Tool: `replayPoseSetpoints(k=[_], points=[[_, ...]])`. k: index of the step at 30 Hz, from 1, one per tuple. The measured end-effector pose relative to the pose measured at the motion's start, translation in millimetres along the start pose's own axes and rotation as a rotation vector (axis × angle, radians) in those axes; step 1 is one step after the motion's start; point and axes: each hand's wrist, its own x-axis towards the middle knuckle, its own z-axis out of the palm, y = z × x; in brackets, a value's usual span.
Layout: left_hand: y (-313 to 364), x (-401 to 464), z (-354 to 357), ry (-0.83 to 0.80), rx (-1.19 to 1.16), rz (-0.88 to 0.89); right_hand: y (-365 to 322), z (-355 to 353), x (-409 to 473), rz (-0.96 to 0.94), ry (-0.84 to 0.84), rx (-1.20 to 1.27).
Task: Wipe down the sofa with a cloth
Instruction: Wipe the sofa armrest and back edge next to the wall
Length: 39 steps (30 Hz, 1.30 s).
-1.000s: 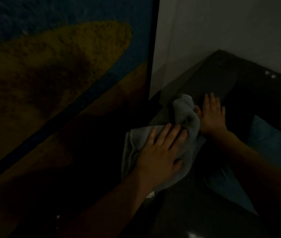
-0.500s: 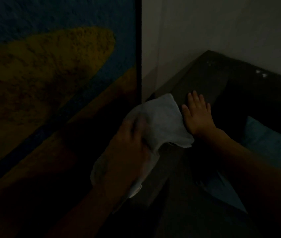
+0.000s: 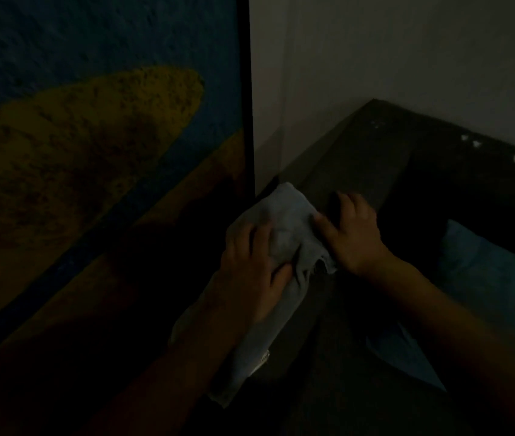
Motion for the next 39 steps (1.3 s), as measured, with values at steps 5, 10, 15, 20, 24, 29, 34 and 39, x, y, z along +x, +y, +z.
replayPoseSetpoints(k=[5,10,15,20,24,29,34,39], points=[[-11.9,-38.8,-22.9,-0.123,0.097,-0.204,-17.9,14.9,-49.3,-0.098,-0.04,0.076],[25.3,-15.3,-18.4,-0.281,0.063,0.436,9.3,-17.6,7.5,-0.101,0.141,-0.077],[21.9,9.7,7.1,-0.226,0.207,0.45,19.2,-22.4,47.9,-0.208,0.254,-0.235],[29.7,6.3,26.6,-0.171,0.186,0.183,13.1,19.1,40.7,-0.357,0.099,-0.25],[33.1,-12.8,16.6,-0.14,0.241,-0.114,11.8,14.1,55.1,-0.394,0.067,-0.304],[36.8,-13.5,17.4,-0.169,0.272,-0.095,10.9,15.1,54.1,-0.42,0.096,-0.315],[38.5,-7.5,16.9,-0.239,0.305,-0.018,5.1,12.2,51.5,-0.443,0.107,-0.239],[39.6,0.7,11.8,-0.22,0.326,-0.024,5.3,14.8,48.7,-0.402,0.149,-0.118]])
